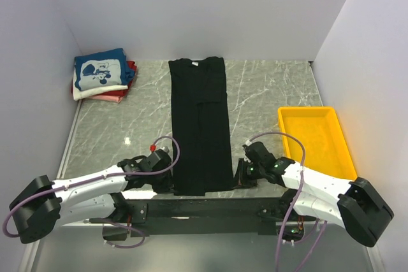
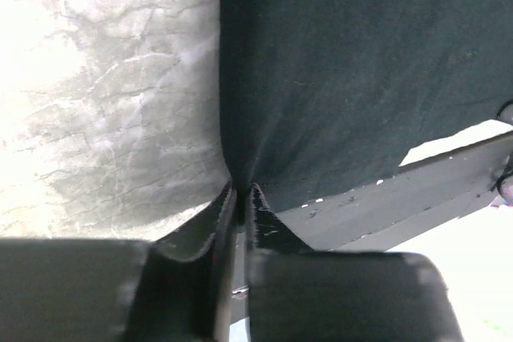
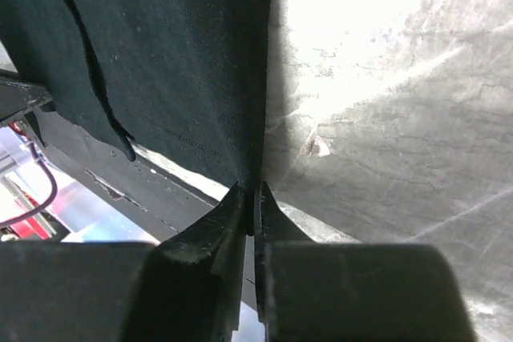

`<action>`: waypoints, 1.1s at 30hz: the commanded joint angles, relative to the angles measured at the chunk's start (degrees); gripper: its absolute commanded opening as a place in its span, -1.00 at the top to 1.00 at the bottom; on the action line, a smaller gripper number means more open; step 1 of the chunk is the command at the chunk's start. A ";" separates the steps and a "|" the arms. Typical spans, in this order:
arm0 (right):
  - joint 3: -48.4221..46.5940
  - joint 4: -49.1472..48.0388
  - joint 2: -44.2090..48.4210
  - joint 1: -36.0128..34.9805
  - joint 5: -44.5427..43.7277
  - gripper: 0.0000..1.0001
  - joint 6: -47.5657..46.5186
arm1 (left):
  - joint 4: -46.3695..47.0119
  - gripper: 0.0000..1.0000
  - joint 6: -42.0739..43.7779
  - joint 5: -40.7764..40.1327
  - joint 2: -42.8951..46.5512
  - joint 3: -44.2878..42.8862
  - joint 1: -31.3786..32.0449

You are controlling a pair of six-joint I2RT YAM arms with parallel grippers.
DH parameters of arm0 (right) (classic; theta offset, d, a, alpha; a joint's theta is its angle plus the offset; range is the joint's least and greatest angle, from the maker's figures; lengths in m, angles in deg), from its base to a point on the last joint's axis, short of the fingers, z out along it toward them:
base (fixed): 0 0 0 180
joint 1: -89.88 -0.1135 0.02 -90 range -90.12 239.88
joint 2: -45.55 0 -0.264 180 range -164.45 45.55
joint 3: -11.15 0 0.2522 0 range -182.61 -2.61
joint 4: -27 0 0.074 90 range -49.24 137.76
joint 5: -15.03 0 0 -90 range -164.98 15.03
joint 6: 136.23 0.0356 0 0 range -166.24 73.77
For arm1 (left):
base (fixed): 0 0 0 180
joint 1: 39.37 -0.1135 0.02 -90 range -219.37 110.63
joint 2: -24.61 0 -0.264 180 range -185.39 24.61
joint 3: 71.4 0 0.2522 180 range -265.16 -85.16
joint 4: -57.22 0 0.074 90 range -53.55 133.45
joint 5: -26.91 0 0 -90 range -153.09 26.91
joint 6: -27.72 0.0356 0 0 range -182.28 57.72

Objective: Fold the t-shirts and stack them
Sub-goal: Fold the tshirt

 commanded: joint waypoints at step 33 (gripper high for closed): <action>-39.88 11.68 -20.43 1.59 -22.21 1.00 -9.49 | 11.61 0.99 8.65 -5.23 -14.73 -24.99 -15.92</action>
